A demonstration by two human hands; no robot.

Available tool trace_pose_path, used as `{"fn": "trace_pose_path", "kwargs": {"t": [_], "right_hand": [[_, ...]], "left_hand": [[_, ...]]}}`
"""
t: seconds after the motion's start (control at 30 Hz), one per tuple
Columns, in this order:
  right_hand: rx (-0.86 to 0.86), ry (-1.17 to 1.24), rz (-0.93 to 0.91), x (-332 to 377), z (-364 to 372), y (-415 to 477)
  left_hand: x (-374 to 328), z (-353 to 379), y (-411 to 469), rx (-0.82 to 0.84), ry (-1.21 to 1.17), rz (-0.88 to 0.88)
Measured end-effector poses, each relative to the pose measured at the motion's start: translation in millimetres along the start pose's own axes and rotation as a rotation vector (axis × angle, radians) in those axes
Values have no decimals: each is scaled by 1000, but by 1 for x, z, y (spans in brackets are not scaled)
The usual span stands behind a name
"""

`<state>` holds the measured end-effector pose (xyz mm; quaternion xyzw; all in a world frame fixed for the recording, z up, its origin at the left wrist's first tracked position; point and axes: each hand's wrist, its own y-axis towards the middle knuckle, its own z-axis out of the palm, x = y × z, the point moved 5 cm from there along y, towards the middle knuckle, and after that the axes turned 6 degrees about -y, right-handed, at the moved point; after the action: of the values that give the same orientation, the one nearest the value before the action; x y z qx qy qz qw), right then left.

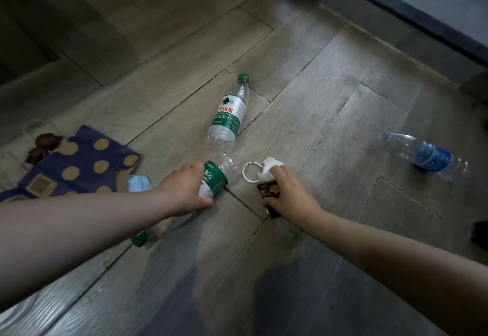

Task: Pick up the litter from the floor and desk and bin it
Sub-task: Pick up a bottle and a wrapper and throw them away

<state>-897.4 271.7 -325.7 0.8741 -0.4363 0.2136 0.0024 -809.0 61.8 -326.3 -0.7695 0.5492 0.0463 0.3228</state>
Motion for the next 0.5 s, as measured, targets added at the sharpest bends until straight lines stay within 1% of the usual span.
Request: {"fn": "trace_pose_path", "kwargs": {"t": [0.07, 0.1, 0.17, 0.3, 0.4, 0.5], "right_hand": [[57, -40, -92, 11, 1, 2], [87, -68, -108, 16, 3, 5], [173, -139, -86, 22, 7, 14], [343, -212, 25, 22, 7, 33], [333, -258, 70, 22, 4, 40], [290, -196, 89, 20, 4, 39]], "left_hand": [[0, 0, 0, -3, -5, 2], [0, 0, 0, -4, -5, 3], [-1, 0, -1, -4, -7, 4], [-1, 0, 0, 4, -9, -2], [-1, -1, 0, 13, -16, -5], [-1, 0, 0, 17, -15, -5]]}}
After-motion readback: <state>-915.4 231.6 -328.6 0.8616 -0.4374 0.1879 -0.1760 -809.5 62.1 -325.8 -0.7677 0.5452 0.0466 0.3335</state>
